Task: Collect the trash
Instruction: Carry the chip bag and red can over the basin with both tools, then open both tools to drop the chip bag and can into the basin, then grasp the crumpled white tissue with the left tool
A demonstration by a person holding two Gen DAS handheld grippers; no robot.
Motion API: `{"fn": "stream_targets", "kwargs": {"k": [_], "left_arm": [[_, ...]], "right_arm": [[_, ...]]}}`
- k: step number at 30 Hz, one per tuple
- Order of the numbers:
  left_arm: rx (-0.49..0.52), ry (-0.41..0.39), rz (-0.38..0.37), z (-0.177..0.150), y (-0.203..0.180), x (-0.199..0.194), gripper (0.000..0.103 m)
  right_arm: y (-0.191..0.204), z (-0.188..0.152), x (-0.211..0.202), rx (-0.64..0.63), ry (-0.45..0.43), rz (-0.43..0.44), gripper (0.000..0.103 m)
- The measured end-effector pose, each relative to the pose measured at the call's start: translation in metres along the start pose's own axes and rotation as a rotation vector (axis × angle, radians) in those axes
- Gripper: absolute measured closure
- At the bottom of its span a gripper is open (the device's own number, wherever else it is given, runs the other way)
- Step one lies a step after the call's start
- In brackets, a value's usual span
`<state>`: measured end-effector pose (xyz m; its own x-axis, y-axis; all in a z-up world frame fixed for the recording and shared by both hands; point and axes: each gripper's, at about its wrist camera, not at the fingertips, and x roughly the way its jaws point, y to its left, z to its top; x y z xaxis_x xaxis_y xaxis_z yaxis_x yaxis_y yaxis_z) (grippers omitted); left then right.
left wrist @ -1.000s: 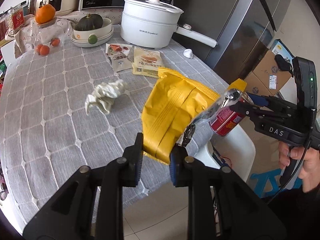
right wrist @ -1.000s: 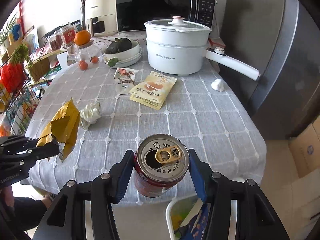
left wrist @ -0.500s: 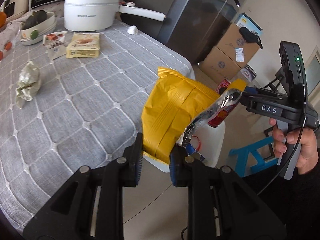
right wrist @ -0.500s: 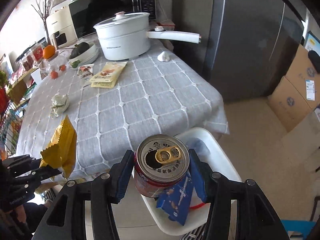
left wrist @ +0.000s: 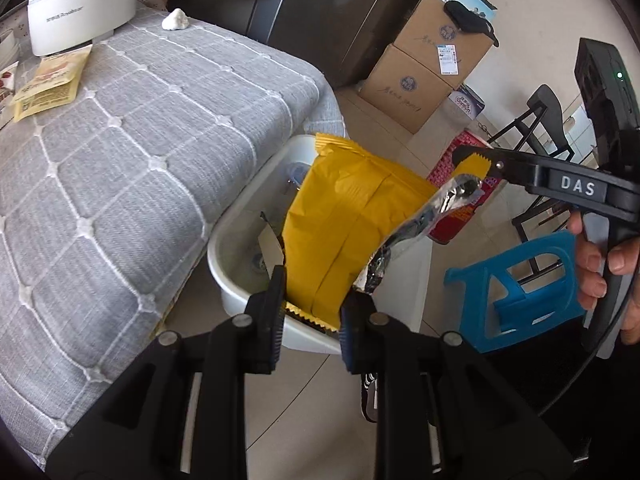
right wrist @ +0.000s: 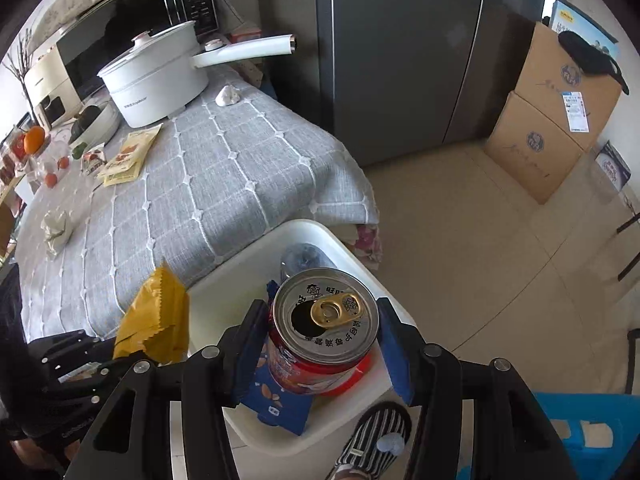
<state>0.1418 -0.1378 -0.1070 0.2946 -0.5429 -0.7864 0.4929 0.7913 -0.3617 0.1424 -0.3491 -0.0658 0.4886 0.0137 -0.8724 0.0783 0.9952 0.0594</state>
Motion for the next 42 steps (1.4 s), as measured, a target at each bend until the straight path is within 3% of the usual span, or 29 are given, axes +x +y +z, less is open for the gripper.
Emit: {"fn": "stream_targets", "kwargs": {"k": [7, 9, 11, 23, 26, 29, 33, 37, 42], "left_arm": [[0.014, 0.017, 0.054, -0.005, 0.002, 0.022, 0.071], [0.003, 0.03, 0.076, -0.009, 0.003, 0.019, 0.057], [0.002, 0.009, 0.093, -0.012, 0.004, 0.007, 0.036], [-0.09, -0.116, 0.282, -0.053, 0.058, -0.098, 0.004], [-0.14, -0.132, 0.334, -0.073, 0.078, -0.124, 0.002], [-0.191, -0.156, 0.375, -0.092, 0.094, -0.148, 0.001], [-0.254, -0.197, 0.439, -0.12, 0.113, -0.18, 0.001], [-0.348, -0.237, 0.48, -0.139, 0.135, -0.207, 0.001], [-0.471, -0.318, 0.468, -0.132, 0.156, -0.233, 0.001]], "right_arm": [[-0.01, -0.001, 0.008, 0.026, 0.019, -0.007, 0.048], [-0.01, -0.001, 0.009, 0.021, 0.022, -0.01, 0.048], [-0.008, -0.002, 0.008, 0.011, 0.02, -0.013, 0.048], [-0.006, -0.001, 0.015, -0.014, 0.03, -0.057, 0.048], [-0.007, -0.002, 0.02, -0.001, 0.055, -0.062, 0.045], [-0.007, -0.001, 0.018, 0.024, 0.05, -0.062, 0.028], [0.001, -0.001, 0.008, 0.061, 0.041, -0.05, 0.027], [0.025, 0.006, -0.012, 0.086, 0.023, 0.03, 0.025], [0.064, 0.016, -0.048, 0.085, -0.068, 0.143, 0.016]]}}
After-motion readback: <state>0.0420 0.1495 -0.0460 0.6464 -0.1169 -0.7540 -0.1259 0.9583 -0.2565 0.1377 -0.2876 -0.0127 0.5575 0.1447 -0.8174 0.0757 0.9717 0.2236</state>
